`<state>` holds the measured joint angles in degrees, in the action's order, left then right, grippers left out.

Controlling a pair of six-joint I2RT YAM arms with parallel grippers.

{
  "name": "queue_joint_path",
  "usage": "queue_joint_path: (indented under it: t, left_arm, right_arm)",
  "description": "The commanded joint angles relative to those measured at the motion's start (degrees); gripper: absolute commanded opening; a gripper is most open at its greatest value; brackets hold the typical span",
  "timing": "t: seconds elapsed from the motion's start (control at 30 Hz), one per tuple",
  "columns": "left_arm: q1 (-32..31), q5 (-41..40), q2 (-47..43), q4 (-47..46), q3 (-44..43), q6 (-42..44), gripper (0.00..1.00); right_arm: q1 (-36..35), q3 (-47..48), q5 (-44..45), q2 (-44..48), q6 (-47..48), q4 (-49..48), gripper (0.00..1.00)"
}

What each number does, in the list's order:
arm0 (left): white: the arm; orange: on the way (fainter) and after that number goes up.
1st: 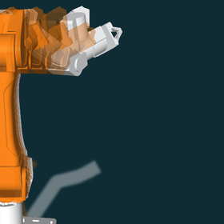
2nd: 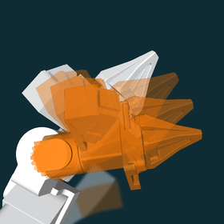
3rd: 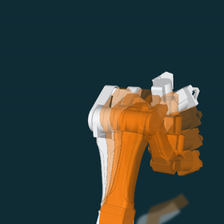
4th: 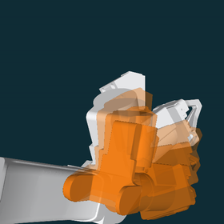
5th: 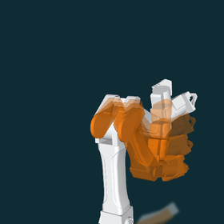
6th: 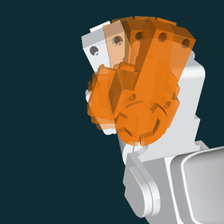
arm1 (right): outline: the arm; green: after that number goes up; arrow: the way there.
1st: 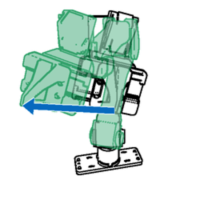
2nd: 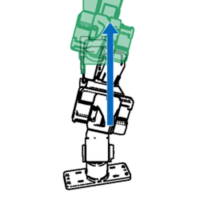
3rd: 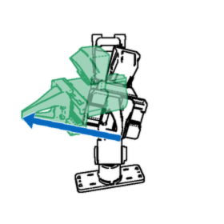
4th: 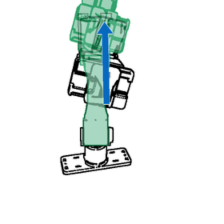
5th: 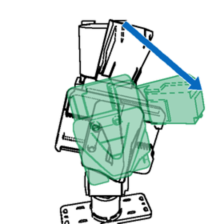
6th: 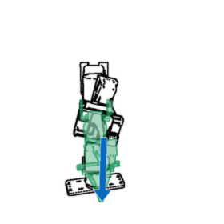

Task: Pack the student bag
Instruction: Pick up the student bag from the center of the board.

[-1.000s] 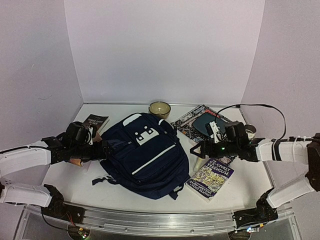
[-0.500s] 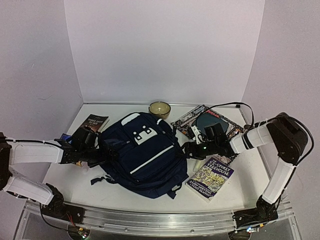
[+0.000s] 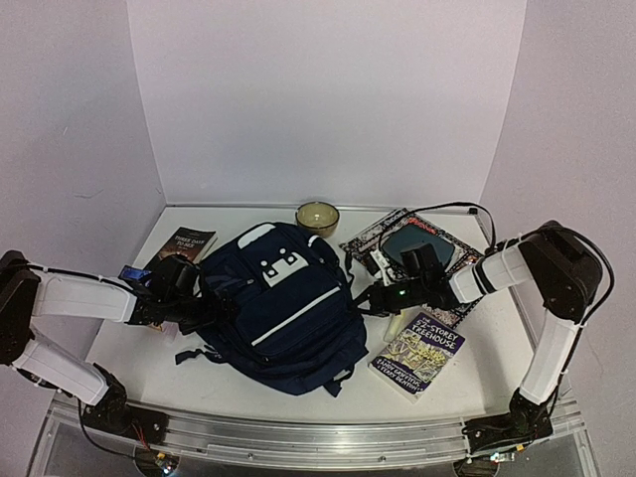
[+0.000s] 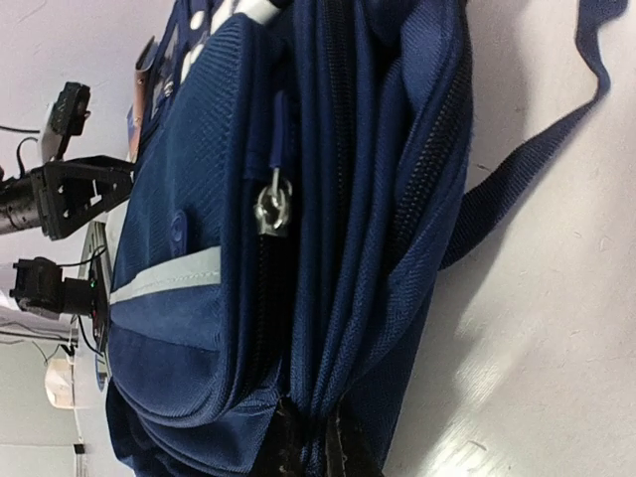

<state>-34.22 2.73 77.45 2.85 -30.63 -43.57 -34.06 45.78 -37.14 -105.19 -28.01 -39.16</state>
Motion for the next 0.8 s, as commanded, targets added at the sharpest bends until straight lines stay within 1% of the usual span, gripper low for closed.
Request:
queue_joint_path:
  t: [0.0,0.2,0.43,0.57,0.67,0.77]
  left_arm:
    - [-0.4,0.4,-0.8,-2.6,-2.2,-0.3,0.99]
    - [-0.4,-1.6,-3.7,-2.6,-2.1,1.2,0.99]
    - [-0.4,-1.2,-7.3,-2.2,-2.4,3.9,1.0]
    - [-0.4,0.5,-8.4,-1.1,-5.4,6.6,1.0]
    - [-0.4,2.1,-9.4,0.4,-8.6,9.0,1.0]
    - [-0.4,5.7,-10.4,0.4,-10.8,10.6,0.99]
  right_arm:
    - [-1.4,0.9,-6.3,7.5,0.5,-1.6,0.0]
    - [-2.2,1.9,-4.7,14.6,1.4,2.3,0.0]
    - [-5.1,7.4,1.7,22.5,6.6,13.2,0.0]
    - [-6.2,9.9,6.1,24.3,8.7,17.4,0.0]
    - [-6.6,10.3,7.3,24.7,8.8,18.0,0.0]
    - [-7.3,10.5,8.8,24.0,8.7,18.0,0.0]
